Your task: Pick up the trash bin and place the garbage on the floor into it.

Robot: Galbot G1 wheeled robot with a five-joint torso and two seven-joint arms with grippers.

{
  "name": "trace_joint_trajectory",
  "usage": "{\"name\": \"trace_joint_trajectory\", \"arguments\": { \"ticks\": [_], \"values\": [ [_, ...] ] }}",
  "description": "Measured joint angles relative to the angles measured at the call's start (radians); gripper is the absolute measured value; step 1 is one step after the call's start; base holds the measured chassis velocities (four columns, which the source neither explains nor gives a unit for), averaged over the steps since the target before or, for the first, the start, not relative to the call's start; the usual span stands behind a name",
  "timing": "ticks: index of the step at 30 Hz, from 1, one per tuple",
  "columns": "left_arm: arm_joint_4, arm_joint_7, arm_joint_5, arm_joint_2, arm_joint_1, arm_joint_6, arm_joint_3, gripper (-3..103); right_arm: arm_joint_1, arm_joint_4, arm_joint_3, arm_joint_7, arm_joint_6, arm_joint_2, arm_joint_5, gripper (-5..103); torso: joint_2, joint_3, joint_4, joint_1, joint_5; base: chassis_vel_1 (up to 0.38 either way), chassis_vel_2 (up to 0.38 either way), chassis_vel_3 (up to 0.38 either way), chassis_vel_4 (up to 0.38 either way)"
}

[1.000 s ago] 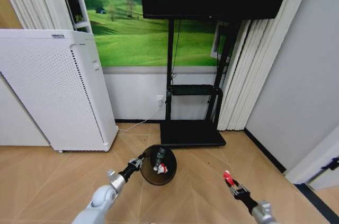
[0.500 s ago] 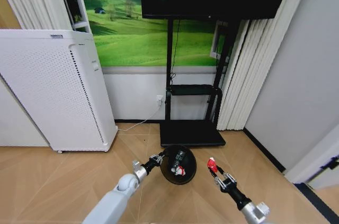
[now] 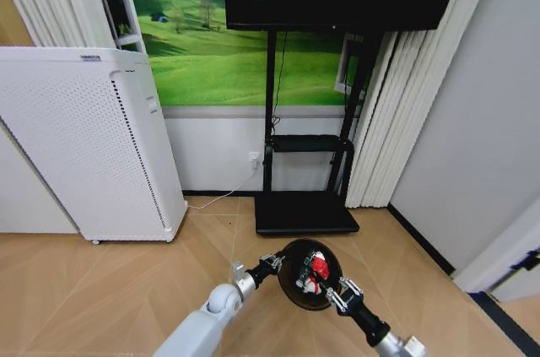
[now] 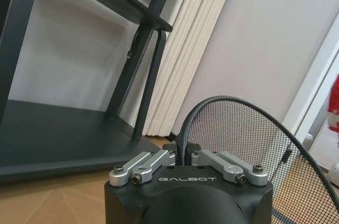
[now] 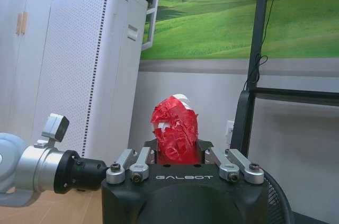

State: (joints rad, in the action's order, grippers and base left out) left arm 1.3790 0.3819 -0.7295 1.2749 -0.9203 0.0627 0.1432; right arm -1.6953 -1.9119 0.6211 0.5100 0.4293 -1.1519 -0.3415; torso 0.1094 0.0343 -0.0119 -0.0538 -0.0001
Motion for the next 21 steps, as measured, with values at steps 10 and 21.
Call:
{"name": "trace_joint_trajectory", "arguments": {
  "ticks": [10, 21],
  "values": [
    [0.123, 0.026, 0.008, -0.050, -0.097, -0.014, -0.043, 7, 0.017, 0.059, 0.009, 0.015, 0.005, -0.003, 0.040, 44, 0.000, 0.000, 0.0000, 0.000, 0.0002, 0.000, 0.000, 0.000, 0.000],
    [0.147, 0.003, 0.011, -0.029, -0.121, -0.010, -0.110, 7, 0.020, 0.039, 0.005, 0.002, 0.030, -0.012, -0.024, 87, 0.000, 0.000, -0.0001, 0.000, 0.0001, 0.000, 0.000, 0.000, 0.000]
  ]
}}
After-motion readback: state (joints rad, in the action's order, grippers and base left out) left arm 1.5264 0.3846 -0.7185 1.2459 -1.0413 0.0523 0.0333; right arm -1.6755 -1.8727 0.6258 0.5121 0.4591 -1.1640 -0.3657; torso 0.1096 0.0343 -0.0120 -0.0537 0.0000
